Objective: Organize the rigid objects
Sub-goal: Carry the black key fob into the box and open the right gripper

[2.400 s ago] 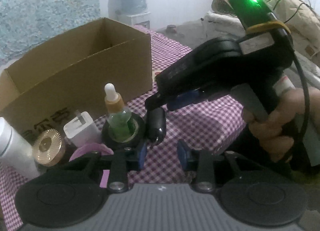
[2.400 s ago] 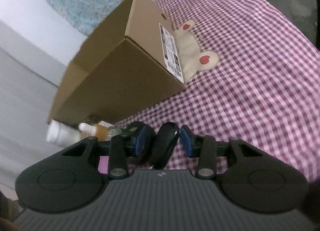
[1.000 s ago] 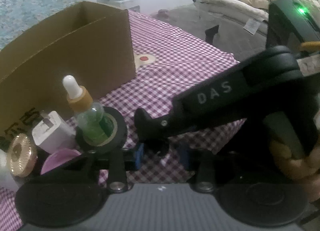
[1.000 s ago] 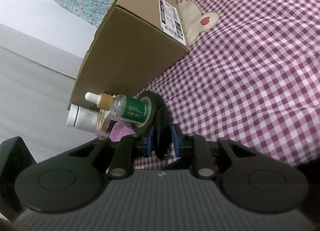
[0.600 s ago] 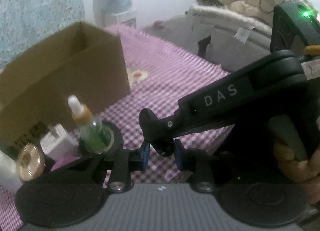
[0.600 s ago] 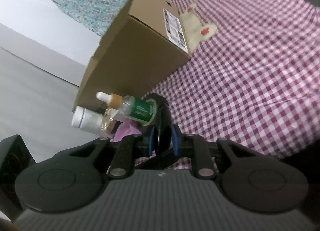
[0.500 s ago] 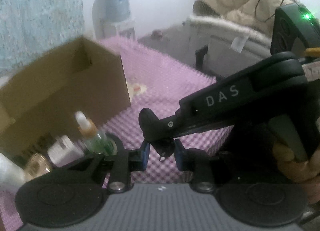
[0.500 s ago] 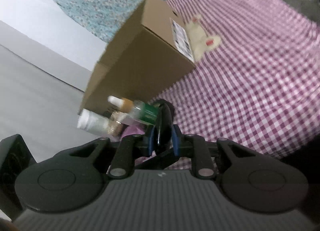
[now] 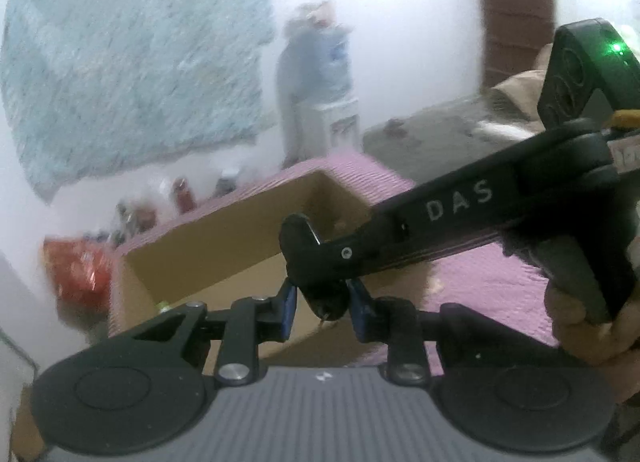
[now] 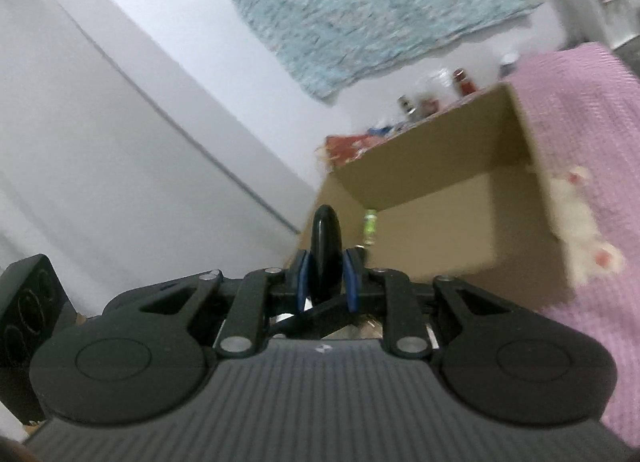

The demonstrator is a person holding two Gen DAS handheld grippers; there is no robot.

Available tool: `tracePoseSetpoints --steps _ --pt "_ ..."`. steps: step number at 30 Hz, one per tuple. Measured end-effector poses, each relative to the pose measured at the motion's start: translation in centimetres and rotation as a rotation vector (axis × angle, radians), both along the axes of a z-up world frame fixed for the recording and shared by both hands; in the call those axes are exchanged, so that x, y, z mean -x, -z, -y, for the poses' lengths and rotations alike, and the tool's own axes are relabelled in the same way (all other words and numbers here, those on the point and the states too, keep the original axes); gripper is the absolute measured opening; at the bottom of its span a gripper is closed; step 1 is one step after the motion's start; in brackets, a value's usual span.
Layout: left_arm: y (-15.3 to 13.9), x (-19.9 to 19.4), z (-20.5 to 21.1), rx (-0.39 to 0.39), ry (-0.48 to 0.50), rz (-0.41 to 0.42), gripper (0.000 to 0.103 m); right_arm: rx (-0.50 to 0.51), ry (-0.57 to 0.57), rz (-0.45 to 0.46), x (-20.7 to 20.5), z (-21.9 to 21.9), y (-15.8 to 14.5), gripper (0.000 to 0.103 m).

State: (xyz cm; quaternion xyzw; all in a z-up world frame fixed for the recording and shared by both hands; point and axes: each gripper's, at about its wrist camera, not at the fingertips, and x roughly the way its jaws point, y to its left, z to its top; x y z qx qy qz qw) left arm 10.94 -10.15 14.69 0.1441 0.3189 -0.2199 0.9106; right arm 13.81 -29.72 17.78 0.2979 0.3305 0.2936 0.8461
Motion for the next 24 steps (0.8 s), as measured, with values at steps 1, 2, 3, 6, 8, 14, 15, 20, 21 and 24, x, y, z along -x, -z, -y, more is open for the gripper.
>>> tracePoseSetpoints --steps 1,2,3,6,8,14,15,20,21,24 --pt "0.1 -1.5 -0.7 -0.007 -0.022 -0.03 0.029 -0.007 -0.026 -0.03 -1.8 -0.8 0.0 0.017" --pt "0.3 -3.0 -1.4 -0.009 -0.044 -0.064 0.029 -0.012 -0.049 -0.063 -3.5 -1.5 0.1 0.017" --pt "0.6 -4.3 -2.0 -0.011 -0.063 -0.094 0.029 -0.02 -0.069 -0.099 -5.2 -2.2 0.3 0.017" --pt "1.7 -8.6 -3.7 -0.013 -0.124 -0.186 0.029 -0.052 -0.119 -0.22 -10.4 -4.2 1.6 0.017" --pt "2.3 -11.4 -4.8 0.002 -0.16 -0.251 0.029 -0.052 -0.128 -0.277 -13.3 -5.8 2.3 0.017" --pt "4.4 -16.8 -7.1 -0.002 -0.256 -0.349 0.031 -0.009 -0.11 -0.368 -18.7 -9.2 3.7 0.017" --pt "4.7 -16.8 -7.4 -0.007 -0.274 -0.351 0.032 -0.005 -0.103 -0.376 -19.4 -9.5 4.0 0.017" --pt "5.1 -18.2 -7.0 -0.025 -0.319 -0.319 0.049 0.022 -0.07 -0.394 -21.2 -10.8 5.2 0.019" --pt "5.2 -18.2 -6.9 -0.036 -0.323 -0.308 0.05 0.013 -0.068 -0.402 -21.5 -10.9 5.6 0.019" --pt "5.1 -18.2 -6.8 -0.052 -0.335 -0.286 0.054 -0.013 -0.05 -0.431 -22.3 -10.7 6.8 0.02"
